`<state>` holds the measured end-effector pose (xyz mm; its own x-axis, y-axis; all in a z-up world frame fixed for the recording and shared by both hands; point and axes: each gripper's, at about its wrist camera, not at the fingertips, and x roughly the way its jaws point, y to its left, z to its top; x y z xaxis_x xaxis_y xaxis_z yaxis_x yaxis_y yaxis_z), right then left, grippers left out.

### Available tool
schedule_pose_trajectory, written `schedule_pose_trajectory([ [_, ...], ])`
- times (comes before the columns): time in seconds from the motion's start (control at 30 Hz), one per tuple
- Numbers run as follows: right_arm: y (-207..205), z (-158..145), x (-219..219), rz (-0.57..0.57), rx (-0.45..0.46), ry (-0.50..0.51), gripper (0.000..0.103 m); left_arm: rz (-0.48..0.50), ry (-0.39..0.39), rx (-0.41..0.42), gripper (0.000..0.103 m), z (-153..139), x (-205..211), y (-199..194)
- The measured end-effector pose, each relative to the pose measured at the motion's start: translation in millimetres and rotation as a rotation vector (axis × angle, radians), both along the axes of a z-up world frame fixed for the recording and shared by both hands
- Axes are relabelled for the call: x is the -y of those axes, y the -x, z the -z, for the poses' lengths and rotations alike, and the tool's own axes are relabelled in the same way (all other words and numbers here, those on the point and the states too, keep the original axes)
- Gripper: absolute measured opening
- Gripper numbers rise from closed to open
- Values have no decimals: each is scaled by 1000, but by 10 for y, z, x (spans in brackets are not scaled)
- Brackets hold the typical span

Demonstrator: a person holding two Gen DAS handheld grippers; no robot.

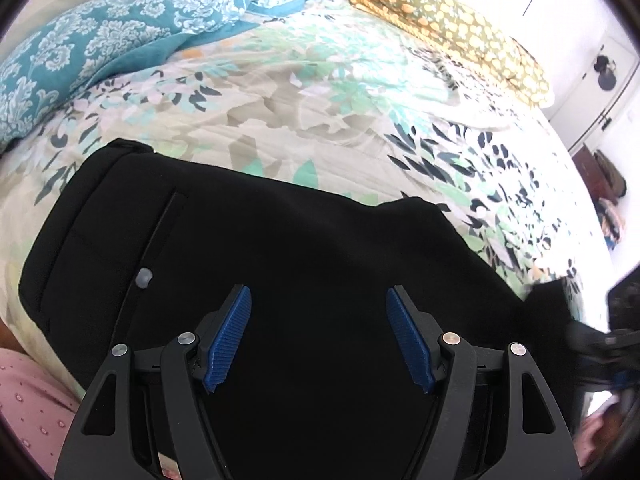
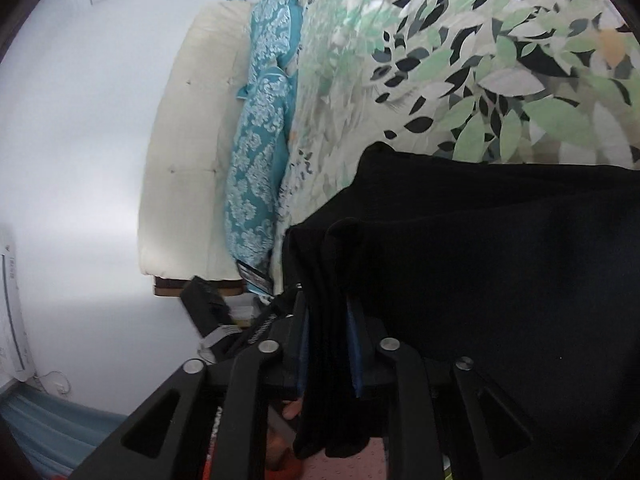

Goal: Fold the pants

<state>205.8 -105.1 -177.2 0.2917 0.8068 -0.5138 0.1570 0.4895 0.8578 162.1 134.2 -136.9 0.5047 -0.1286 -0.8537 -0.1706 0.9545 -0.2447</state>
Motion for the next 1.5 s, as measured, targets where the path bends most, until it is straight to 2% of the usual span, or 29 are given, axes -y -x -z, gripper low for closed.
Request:
schedule_pose_trajectory([
  [0.03,-20,-4,5,14,-5,5,57,3,13,-2,72,-9,-14,10],
  [0.07,-4,-50,59,32,9,12,71,10,36,-3,72,-27,-24,35],
  [0.1,29,-121,141,42,34,33,74,23,65,1,72,-52,-26,60],
  [0.2,187,-372,553,31,130,190,77,136,180,36,71,-169,82,145],
  [0.27,391,-529,845,37,180,331,82,243,206,55,67,-233,266,192],
  [0.37,780,-651,1235,77,212,462,83,406,146,32,38,-214,688,229],
  [0.43,1059,-704,1425,108,237,530,83,455,94,3,35,-130,889,226],
  [0.57,1619,-765,1667,162,308,701,83,497,45,-66,35,80,1116,179],
  [0.6,1693,-744,1678,170,311,736,83,508,34,-83,29,135,1159,170],
  [0.67,1752,-727,1772,169,286,744,83,524,-10,-117,12,226,1226,179],
  [0.73,1749,-739,1820,165,311,746,83,516,-37,-111,11,230,1247,217],
  [0.8,1684,-773,1746,134,353,804,83,505,-68,-93,10,174,1259,261],
  [0.87,1674,-761,1649,94,390,814,83,494,-97,-73,10,107,1228,328],
  [1.0,1591,-640,1376,-29,422,722,83,481,-128,-76,10,92,1134,375],
  [1.03,1551,-551,1315,-67,399,690,84,482,-138,-82,10,105,1128,376],
  [1.07,1503,-414,1265,-109,342,656,92,483,-141,-91,10,132,1131,369],
  [1.13,1446,-64,1212,-164,187,673,97,487,-144,-106,11,180,1142,344],
  [1.2,1456,-47,1170,-167,218,708,98,480,-131,-112,16,177,1120,344],
  [1.23,1440,-72,1150,-180,218,710,102,471,-120,-108,20,160,1103,342],
  [1.27,1436,-106,1149,-178,223,711,102,456,-100,-100,32,127,1060,339],
  [1.3,1460,-174,1176,-157,251,707,102,434,-74,-80,50,76,998,338],
  [1.37,1514,-372,1292,-82,328,719,101,388,-49,-25,68,-28,910,336],
  [1.43,1480,-571,1522,6,394,807,102,350,-35,30,71,-126,811,341],
  [1.5,1294,-623,1886,99,367,950,103,319,-24,50,72,-149,745,333],
])
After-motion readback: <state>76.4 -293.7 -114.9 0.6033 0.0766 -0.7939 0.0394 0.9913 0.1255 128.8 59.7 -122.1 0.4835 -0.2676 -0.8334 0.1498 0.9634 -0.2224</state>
